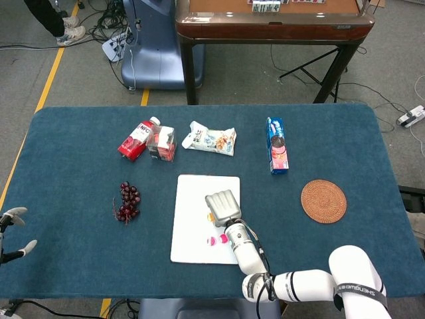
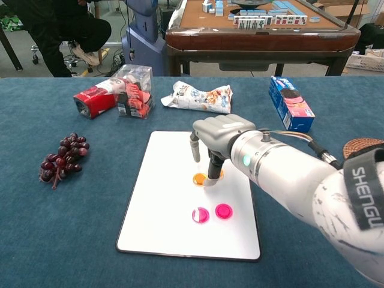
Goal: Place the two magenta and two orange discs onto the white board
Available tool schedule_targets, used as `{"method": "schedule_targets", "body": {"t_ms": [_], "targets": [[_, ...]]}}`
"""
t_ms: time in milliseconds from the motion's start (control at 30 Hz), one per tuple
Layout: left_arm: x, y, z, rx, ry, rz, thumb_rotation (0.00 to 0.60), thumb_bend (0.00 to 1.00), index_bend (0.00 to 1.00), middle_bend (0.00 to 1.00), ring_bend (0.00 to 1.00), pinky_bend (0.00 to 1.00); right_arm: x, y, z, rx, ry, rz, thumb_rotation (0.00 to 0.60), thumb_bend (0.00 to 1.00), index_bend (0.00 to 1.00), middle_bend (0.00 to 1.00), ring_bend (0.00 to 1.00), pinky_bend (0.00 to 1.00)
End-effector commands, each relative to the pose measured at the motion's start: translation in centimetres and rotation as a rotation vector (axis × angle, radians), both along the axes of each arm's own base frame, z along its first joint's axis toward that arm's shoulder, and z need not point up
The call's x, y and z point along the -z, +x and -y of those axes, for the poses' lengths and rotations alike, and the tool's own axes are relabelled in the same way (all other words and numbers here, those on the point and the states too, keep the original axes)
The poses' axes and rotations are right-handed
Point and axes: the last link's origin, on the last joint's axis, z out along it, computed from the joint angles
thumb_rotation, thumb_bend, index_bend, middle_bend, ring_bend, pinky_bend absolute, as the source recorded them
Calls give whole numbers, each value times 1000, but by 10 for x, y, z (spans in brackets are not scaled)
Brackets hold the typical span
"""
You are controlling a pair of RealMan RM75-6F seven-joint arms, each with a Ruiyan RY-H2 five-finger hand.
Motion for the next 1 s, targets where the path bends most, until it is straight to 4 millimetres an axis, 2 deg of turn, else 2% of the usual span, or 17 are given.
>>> {"method": "schedule_targets", "body": {"t_ms": [33, 267, 367, 533, 600, 733, 800, 867, 1000], "targets": [[-1, 0, 0, -1, 2, 1, 600, 26, 357, 471, 401, 545, 0, 1, 1, -2, -2, 5, 600, 94, 398, 1000, 1000, 1000], [-1, -1, 0, -2, 3, 2, 600, 26, 357, 471, 401, 545, -10, -3, 1, -15, -21, 19, 600, 90, 392, 1000, 1000, 1000], [-1, -1, 0, -2, 5, 2, 600, 26, 357, 471, 401, 545, -23, -9, 0, -28, -45, 14, 600, 91, 392, 1000, 1000, 1000], [1, 1, 0, 8, 0, -5, 600, 26, 354, 471, 401, 545, -58, -23, -5, -61, -95, -16, 600, 103, 396, 994, 999, 1000], [2, 1, 0, 12, -6, -11, 600, 26, 350, 471, 401, 545, -72, -30, -8, -66, -111, -30, 600, 105, 398, 953, 979, 1000], [7, 3, 0, 27, -24, -23, 600, 26, 335, 471, 401, 545, -107, -54, -18, -85, -140, -82, 600, 113, 398, 775, 850, 996], [9, 4, 0, 37, -29, -26, 600, 26, 325, 471, 401, 545, -123, -67, -22, -95, -151, -122, 600, 115, 398, 677, 758, 950], [11, 5, 0, 50, -33, -29, 600, 26, 314, 472, 401, 545, -141, -83, -28, -109, -170, -180, 600, 117, 398, 574, 634, 827], [13, 8, 1, 73, -31, -35, 600, 26, 295, 471, 398, 545, -173, -114, -41, -131, -228, -262, 600, 117, 398, 454, 461, 559]]}}
